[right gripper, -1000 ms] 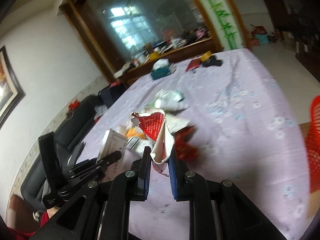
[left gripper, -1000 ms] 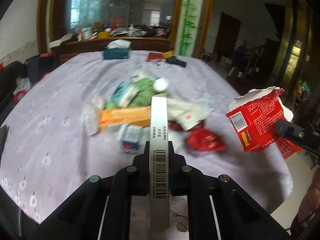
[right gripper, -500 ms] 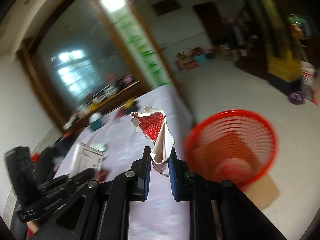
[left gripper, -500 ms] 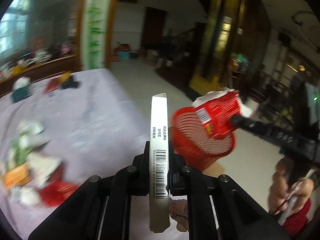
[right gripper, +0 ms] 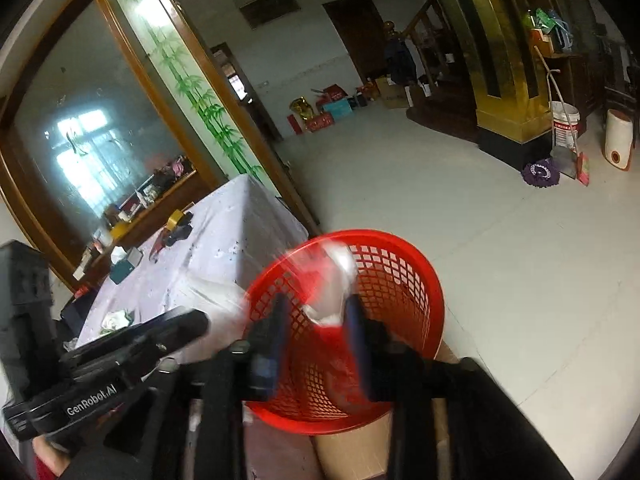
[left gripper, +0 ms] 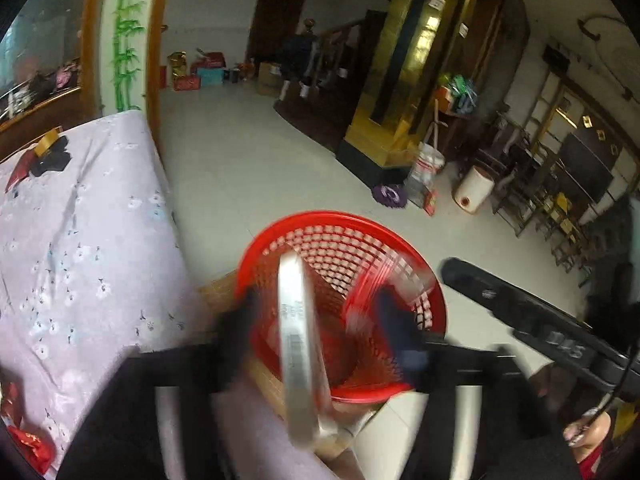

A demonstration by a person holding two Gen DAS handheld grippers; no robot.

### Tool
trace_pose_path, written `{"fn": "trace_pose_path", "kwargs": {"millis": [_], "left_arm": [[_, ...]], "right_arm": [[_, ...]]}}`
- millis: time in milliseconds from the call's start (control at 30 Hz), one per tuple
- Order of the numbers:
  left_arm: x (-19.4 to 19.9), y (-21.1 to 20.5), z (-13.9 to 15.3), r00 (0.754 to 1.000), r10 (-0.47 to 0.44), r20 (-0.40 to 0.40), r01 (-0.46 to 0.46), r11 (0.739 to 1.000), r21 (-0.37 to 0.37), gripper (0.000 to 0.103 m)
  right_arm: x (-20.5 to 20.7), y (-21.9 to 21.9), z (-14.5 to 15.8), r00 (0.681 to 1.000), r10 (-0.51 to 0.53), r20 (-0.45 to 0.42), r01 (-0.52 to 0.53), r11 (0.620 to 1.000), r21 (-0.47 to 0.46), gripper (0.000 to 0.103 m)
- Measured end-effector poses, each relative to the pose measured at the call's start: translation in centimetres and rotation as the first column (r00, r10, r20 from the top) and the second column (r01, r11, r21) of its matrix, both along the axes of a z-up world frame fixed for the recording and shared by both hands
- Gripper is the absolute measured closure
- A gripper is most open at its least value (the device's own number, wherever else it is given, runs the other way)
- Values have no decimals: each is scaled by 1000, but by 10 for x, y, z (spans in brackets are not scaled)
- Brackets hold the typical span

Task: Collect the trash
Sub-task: 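Carry both held boxes to the red basket and release them inside, then return both tools from the basket to the table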

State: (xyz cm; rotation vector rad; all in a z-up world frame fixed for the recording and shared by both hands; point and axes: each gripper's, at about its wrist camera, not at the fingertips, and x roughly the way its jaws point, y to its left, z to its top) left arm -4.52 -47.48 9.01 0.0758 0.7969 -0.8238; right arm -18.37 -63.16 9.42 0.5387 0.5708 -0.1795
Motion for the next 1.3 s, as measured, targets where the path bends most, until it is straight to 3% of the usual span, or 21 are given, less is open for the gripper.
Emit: {"fn": "trace_pose_path", "kwargs": {"millis": [233,300,333,367,400,433,467,500,600,700,800,867,933,1033,1100,1200,1300], "left_arm": [[5,38,14,998,60,17,-60,998,-34,35],[8,55,15,996,84,2,-84,996,-43,35],[10,64,15,995,98,-5,-98,994,-48,35],[11,72,13,993,114,-10,-114,992,-51,35],[11,81,12,992,129,-14,-129,990,-55,35],[10,88,11,990,137,-16,-137,989,-56,35],[9,96,9,989,144,-18,-144,988,-52,35],[9,103,8,989,149,-15,-149,988,-48,35],[3,123,7,986,167,10,-167,986,-30,35],[0,142,8,981,192,33,-191,981,-23,35],[2,158,6,976,214,27,-213,977,-24,35],[1,165,6,975,222,15,-221,975,-32,35],[1,172,6,973,230,10,-229,973,-33,35],[0,182,9,970,242,16,-241,970,-39,35],[0,190,9,969,246,11,-245,968,-46,35],[-2,201,9,967,256,10,-255,966,-45,35],[-5,214,8,963,269,13,-269,962,-45,35]], "right_arm": [[-7,-1,5,999,-42,25,44,997,-61,57],[-8,-10,4,989,-143,33,146,983,-110,57],[-5,-16,4,976,-216,19,217,963,-157,57],[-1,-21,2,944,-329,11,322,916,-238,57],[3,-26,0,905,-425,7,406,860,-308,56],[13,-34,-7,835,-551,-4,501,761,-412,56],[25,-39,-14,784,-620,-10,538,688,-487,56],[37,-47,-23,750,-661,-25,556,651,-517,56],[61,-62,-43,719,-691,-72,572,648,-503,56],[88,-56,-51,694,-715,-86,547,601,-583,56],[105,-51,-56,686,-719,-114,521,594,-613,54],[110,-54,-59,688,-709,-155,504,621,-600,52],[112,-60,-59,672,-718,-181,501,622,-602,41],[115,-72,-63,700,-679,-219,469,669,-576,39],[114,-75,-64,724,-645,-245,470,721,-510,44],[113,-76,-70,755,-574,-317,441,802,-403,61],[107,-76,-76,753,-568,-332,431,807,-404,62]]}}
